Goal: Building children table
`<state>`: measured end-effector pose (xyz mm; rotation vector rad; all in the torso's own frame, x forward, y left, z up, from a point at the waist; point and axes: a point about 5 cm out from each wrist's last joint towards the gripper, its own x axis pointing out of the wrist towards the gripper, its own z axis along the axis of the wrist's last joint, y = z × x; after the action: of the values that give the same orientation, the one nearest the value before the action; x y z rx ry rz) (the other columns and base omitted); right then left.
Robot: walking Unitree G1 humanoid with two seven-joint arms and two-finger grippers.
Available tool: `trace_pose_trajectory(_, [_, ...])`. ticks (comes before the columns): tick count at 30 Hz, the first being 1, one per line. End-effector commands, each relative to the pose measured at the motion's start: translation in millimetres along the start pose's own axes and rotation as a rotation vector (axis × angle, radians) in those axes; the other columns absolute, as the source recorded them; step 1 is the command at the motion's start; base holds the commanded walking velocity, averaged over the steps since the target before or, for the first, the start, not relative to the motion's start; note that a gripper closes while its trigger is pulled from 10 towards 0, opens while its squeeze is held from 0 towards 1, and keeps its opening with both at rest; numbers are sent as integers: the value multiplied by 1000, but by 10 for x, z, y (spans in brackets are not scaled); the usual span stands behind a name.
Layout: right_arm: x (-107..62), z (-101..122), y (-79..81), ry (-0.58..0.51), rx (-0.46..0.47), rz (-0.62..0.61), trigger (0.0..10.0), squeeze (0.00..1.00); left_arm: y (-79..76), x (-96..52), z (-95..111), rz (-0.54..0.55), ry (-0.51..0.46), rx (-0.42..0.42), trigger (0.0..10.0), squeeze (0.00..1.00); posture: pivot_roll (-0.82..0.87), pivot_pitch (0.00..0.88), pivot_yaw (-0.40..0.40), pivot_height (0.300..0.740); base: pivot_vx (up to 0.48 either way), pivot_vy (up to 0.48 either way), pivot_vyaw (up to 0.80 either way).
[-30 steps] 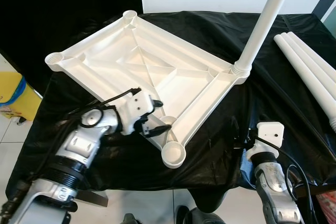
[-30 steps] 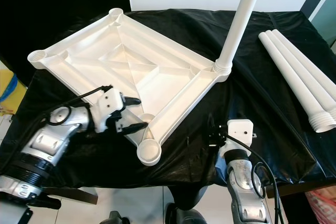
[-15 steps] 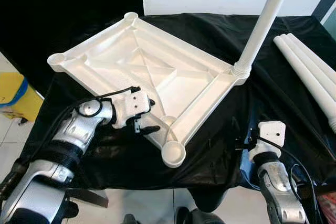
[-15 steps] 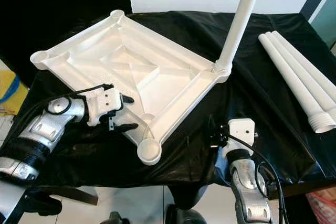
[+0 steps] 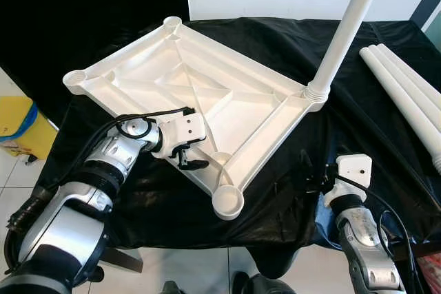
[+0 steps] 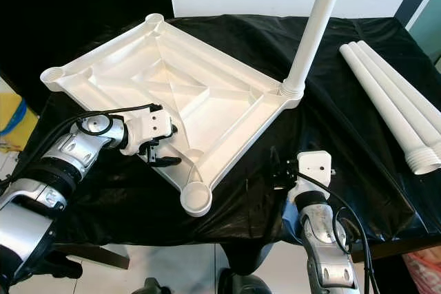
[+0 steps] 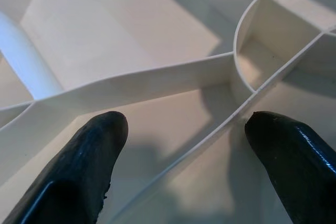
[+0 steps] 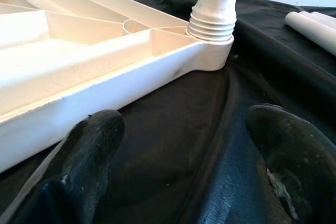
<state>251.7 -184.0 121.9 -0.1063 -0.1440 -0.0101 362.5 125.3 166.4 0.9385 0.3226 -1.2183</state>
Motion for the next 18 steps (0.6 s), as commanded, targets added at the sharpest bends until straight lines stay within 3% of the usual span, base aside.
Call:
trace_pose_trajectory(1, [-12,-17,-4,15,-2,0,10000,0,-114,78,-193,-73,112,-32,10000,0,-83,160,-18,740,0,0,0])
trace_pose_trajectory(11, [-19,-16,12,18,2,-7,10000,0,-121,144,-208,-181,190,-15,10000,0,-90,167,-14,740,0,0,0])
trace_pose_trajectory(12, [-18,-15,16,18,2,-7,10000,0,-145,154,-217,-212,192,-38,5882,0,-93,167,-10,740,0,0,0])
trace_pose_trajectory(13, [-18,-13,18,18,2,-7,10000,0,-173,162,-224,-248,191,-49,2588,0,-95,168,-8,740,0,0,0])
trace_pose_trajectory(16, [-17,-11,19,17,1,-7,10000,0,-191,167,-228,-270,188,-55,2588,0,-96,168,-6,740,0,0,0])
trace_pose_trajectory(17, [-15,-6,11,16,1,-10,10000,0,-204,179,-225,-283,179,-61,0,0,-97,169,-1,740,0,0,0])
trace_pose_trajectory(18, [-16,-5,2,16,0,-15,10000,0,-207,194,-213,-280,166,-63,0,0,-100,169,2,740,0,0,0])
